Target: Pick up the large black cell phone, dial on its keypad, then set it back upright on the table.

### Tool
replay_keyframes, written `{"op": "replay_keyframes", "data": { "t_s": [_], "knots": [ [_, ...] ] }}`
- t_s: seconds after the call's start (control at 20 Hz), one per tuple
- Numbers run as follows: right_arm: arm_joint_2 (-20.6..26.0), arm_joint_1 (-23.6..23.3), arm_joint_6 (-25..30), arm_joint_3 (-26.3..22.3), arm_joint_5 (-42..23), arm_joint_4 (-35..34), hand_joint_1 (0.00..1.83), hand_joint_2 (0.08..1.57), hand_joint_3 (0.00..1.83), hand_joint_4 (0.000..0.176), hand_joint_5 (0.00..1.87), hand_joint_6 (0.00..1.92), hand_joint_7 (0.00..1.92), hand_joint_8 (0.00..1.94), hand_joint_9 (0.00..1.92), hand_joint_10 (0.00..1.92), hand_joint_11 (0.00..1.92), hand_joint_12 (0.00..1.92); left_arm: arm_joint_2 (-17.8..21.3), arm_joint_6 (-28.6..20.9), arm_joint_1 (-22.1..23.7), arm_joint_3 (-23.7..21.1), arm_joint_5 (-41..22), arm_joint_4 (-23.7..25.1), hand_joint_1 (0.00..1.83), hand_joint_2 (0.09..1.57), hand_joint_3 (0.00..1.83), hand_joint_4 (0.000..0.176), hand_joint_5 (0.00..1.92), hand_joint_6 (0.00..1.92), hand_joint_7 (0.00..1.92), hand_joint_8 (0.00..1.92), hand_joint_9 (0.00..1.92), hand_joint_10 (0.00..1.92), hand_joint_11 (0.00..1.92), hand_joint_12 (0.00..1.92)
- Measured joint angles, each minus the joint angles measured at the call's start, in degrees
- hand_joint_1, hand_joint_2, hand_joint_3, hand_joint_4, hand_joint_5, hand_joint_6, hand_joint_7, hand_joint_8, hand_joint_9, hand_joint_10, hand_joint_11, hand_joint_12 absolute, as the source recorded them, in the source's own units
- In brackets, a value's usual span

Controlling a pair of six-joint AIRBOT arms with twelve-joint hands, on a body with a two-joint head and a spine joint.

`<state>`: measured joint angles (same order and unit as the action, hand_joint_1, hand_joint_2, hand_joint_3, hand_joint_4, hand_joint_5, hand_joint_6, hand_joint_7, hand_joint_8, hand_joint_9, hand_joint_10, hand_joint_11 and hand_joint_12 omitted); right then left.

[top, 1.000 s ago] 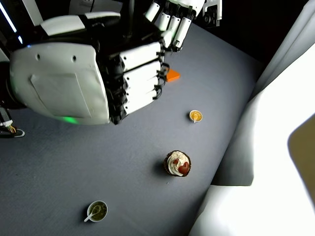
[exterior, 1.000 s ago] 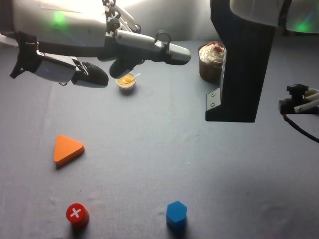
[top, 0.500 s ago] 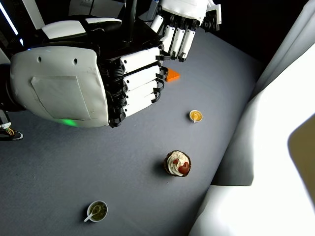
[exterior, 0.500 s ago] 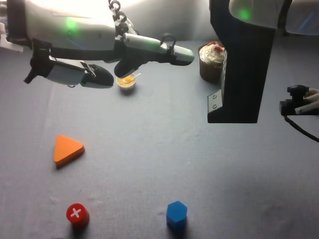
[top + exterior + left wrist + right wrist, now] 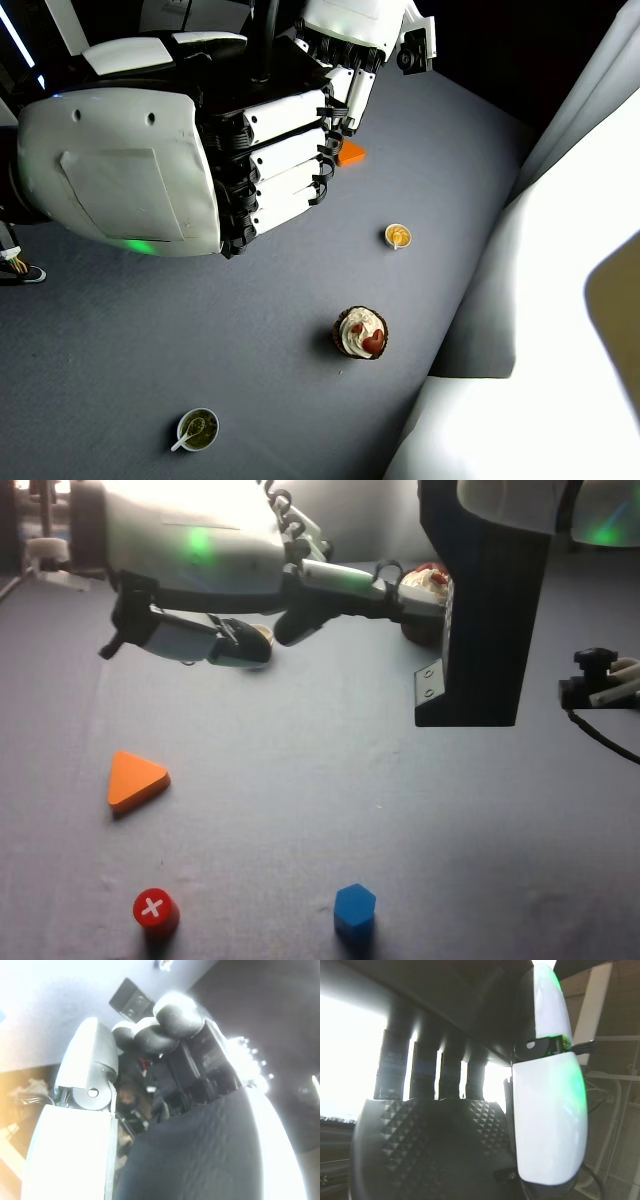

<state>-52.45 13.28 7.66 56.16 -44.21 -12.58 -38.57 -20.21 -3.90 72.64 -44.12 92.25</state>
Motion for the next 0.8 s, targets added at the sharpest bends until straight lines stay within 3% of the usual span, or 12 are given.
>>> {"op": "replay_keyframes", "data": {
  "t_s": [0.2, 0.25, 0.4, 0.45, 0.8],
  "knots": [
    [-0.02, 0.0, 0.0, 0.0, 0.0, 0.17, 1.37, 1.14, 0.0, 0.0, 0.95, 0.86, 0.88, 1.17, 0.84, 1.39, 0.79, 1.42, -0.59, 0.68, -1.07, -1.29, 1.09, -0.22, 1.3, 1.28, 0.01, 0.137, 0.0, 0.0, 0.65, 1.56, 0.65, 1.92, 0.51, 1.92],
    [-0.02, 0.0, 0.0, 0.0, 0.0, 0.17, 1.37, 1.14, 0.0, 0.0, 0.94, 0.89, 0.9, 1.13, 0.85, 1.37, 0.8, 1.42, -0.59, 0.85, -1.29, -1.29, 1.44, -0.66, 1.3, 1.27, 0.0, 0.148, 0.0, 0.0, 0.67, 1.54, 0.66, 1.92, 0.47, 1.92],
    [-0.02, 0.0, -0.02, 0.0, 0.0, 0.17, 1.37, 1.14, 0.0, 0.0, 0.94, 0.91, 0.92, 1.09, 0.86, 1.36, 0.8, 1.42, -0.61, 1.99, -2.34, -1.29, 3.65, -1.33, 1.3, 1.27, 0.0, 0.144, 0.0, 0.0, 0.68, 1.54, 0.66, 1.92, 0.45, 1.92],
    [-0.04, 0.0, -0.02, 0.0, 0.02, 0.2, 1.37, 1.15, 0.0, 0.0, 0.91, 0.96, 0.89, 1.14, 0.83, 1.4, 0.76, 1.47, -0.63, 2.27, -2.78, -1.29, 4.0, -1.46, 1.3, 1.27, 0.0, 0.155, 0.0, 0.0, 0.68, 1.53, 0.64, 1.92, 0.43, 1.92],
    [-0.04, 0.0, -0.02, 0.0, 0.0, 0.17, 1.37, 1.15, 0.0, 0.0, 0.92, 0.91, 0.89, 1.17, 0.84, 1.38, 0.81, 1.38, -1.36, 3.1, -3.54, -1.22, 6.23, -2.14, 1.3, 1.26, 0.0, 0.14, 0.0, 0.0, 0.69, 1.51, 0.64, 1.92, 0.44, 1.92]
  ]
}}
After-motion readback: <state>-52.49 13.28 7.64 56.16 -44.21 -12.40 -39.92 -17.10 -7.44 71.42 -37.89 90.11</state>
